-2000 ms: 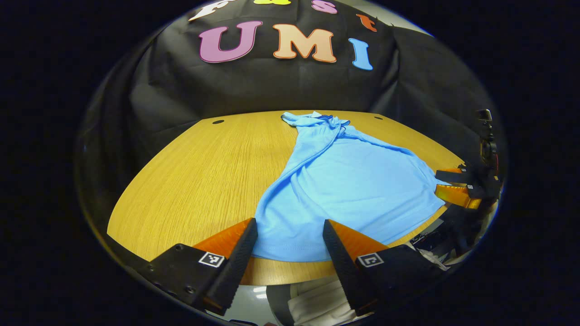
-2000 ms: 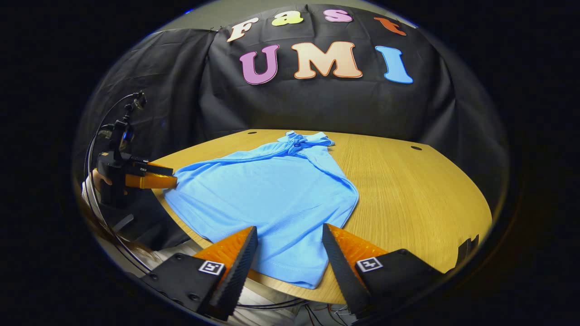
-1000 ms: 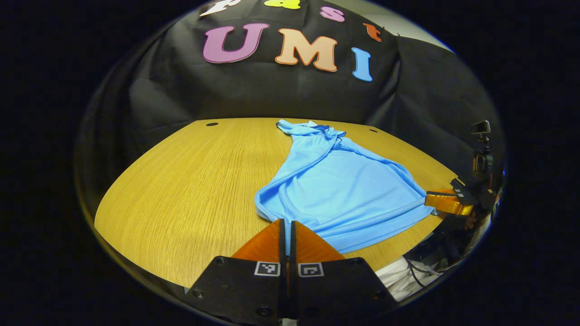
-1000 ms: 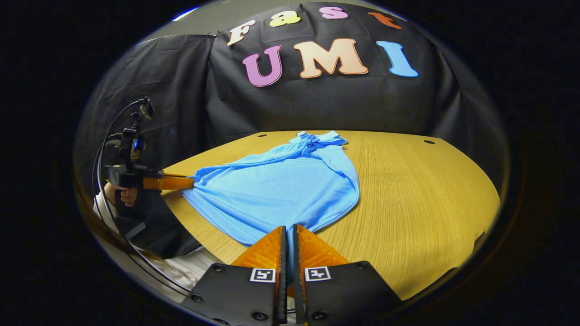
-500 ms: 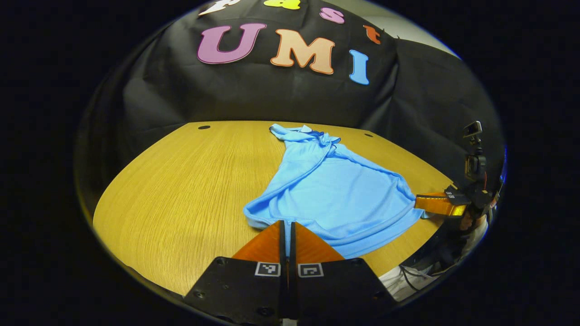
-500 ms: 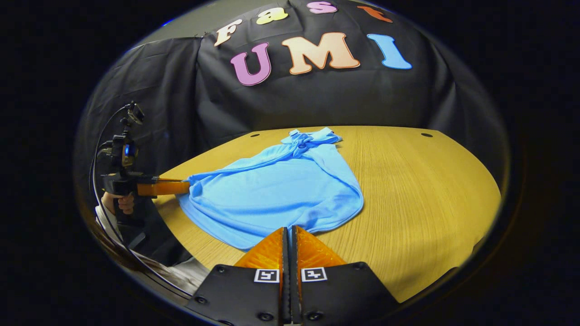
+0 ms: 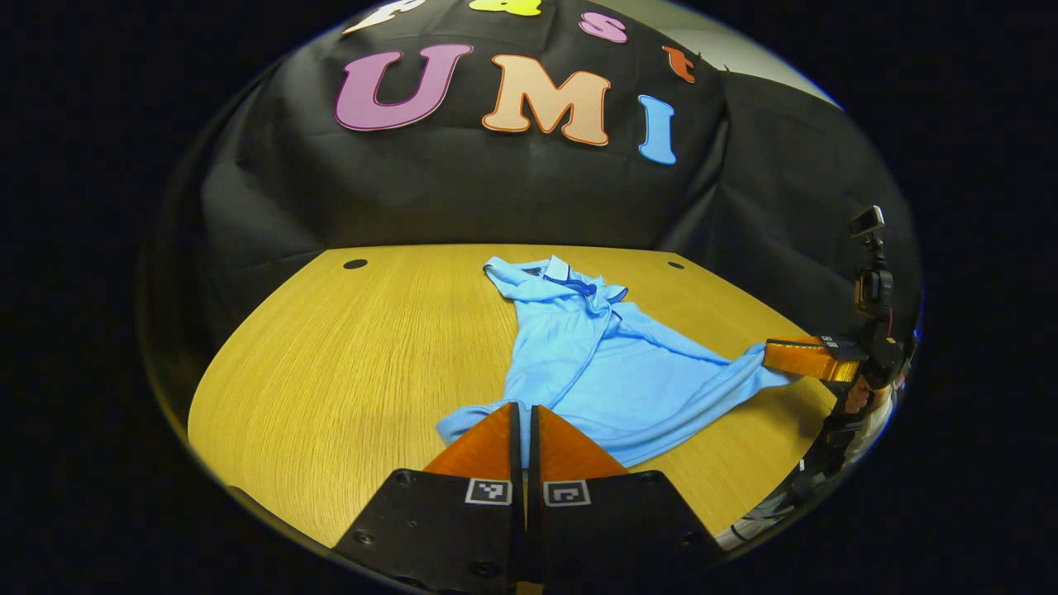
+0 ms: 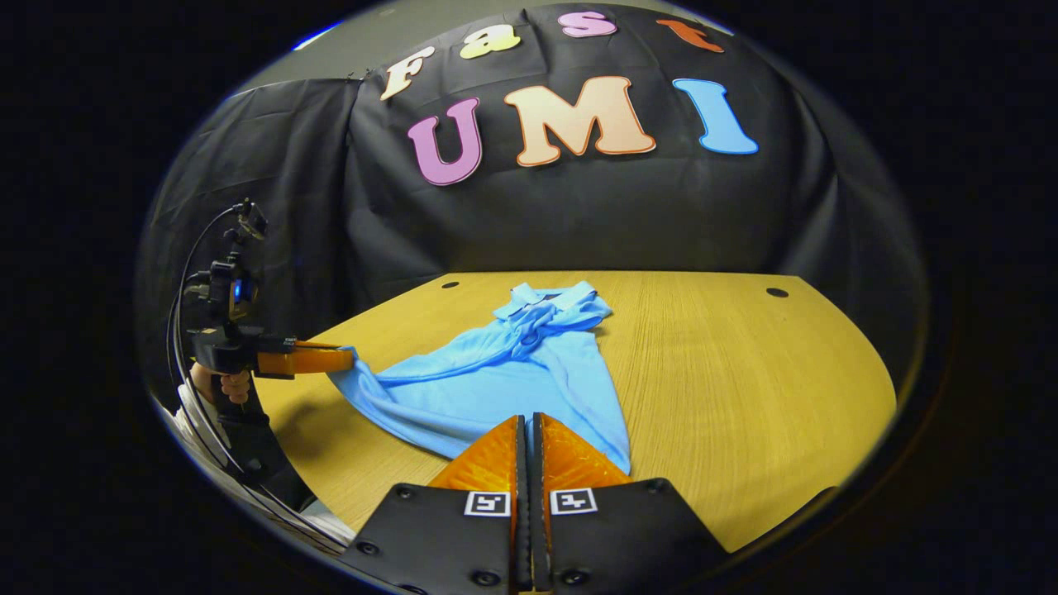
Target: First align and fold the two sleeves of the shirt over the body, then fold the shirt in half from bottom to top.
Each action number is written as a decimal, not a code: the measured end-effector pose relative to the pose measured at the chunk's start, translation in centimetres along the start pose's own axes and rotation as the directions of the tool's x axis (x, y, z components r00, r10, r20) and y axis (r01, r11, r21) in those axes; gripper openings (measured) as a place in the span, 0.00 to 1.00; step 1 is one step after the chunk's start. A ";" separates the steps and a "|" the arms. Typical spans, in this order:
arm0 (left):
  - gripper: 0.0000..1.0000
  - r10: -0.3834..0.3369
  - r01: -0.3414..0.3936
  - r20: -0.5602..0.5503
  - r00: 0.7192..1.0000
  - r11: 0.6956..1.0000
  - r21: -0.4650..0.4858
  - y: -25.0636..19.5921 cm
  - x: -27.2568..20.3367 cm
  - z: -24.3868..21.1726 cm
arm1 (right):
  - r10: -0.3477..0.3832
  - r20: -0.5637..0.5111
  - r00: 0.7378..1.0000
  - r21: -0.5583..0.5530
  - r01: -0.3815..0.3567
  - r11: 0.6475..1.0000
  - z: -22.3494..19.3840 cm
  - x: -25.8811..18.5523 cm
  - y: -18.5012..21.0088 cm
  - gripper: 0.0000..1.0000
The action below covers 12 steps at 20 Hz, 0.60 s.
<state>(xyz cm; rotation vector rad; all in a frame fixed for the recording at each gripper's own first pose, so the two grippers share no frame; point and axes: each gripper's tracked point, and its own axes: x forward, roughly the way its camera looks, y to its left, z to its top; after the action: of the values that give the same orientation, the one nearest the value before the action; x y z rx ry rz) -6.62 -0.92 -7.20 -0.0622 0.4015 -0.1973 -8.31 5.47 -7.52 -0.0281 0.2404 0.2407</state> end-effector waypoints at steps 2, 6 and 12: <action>0.00 -0.018 0.018 0.010 1.000 1.000 -0.019 0.1 1.3 1.8 | -0.022 0.010 1.000 -0.014 0.022 1.000 1.8 0.9 -1.0 0.03; 0.00 -0.026 0.026 0.026 0.999 1.000 -0.015 0.8 4.3 4.9 | -0.045 0.011 0.999 -0.014 0.045 0.999 5.0 3.8 -2.6 0.03; 0.00 -0.014 0.014 0.027 1.000 1.000 -0.013 3.1 8.6 9.0 | -0.068 -0.007 0.998 0.008 0.068 0.998 9.3 9.5 -5.1 0.03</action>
<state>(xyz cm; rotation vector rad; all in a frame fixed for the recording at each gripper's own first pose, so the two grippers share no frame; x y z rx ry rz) 5.22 0.57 -2.52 -0.0808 0.3754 -0.2070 4.04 3.22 -0.80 -0.0292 0.2463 0.1719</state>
